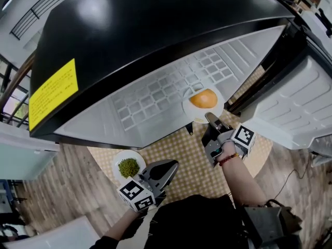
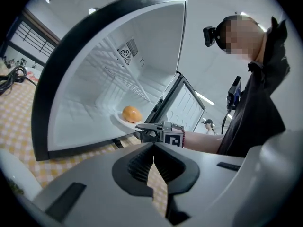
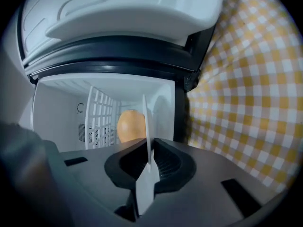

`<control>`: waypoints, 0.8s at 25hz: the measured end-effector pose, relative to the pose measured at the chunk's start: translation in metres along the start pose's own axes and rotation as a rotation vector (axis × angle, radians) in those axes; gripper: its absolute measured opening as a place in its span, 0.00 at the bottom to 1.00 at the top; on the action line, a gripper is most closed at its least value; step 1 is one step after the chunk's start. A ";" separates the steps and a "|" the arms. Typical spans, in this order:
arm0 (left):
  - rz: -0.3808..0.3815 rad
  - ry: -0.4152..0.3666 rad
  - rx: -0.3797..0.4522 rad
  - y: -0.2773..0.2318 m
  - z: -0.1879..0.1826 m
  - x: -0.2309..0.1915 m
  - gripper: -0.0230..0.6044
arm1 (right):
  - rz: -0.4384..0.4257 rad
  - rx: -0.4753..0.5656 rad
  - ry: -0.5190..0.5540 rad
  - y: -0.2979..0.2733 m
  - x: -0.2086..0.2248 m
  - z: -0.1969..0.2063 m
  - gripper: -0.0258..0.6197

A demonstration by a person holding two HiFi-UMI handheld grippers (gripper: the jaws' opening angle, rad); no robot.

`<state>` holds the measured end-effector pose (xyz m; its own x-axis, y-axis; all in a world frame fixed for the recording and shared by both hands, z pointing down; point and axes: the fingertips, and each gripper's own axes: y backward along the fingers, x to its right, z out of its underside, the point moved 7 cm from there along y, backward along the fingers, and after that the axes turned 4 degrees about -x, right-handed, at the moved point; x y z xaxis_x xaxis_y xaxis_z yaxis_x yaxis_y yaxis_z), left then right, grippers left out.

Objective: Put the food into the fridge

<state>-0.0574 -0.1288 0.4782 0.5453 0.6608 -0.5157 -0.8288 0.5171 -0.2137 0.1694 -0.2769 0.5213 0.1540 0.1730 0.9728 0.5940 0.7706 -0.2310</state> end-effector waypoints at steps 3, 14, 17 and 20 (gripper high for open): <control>-0.022 0.011 0.006 0.005 0.000 -0.007 0.06 | 0.013 -0.004 0.014 -0.011 -0.005 -0.003 0.09; -0.036 0.021 0.023 0.005 -0.006 -0.019 0.06 | 0.062 -0.027 0.065 -0.035 -0.015 -0.015 0.09; -0.038 0.015 0.024 0.005 -0.008 -0.019 0.06 | 0.081 -0.042 0.085 -0.038 -0.015 -0.015 0.09; -0.048 0.020 0.015 0.006 -0.006 -0.018 0.06 | 0.094 -0.053 0.094 -0.039 -0.015 -0.015 0.09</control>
<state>-0.0729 -0.1412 0.4809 0.5818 0.6242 -0.5214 -0.7996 0.5564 -0.2261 0.1559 -0.3186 0.5158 0.2823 0.1824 0.9418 0.6143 0.7197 -0.3235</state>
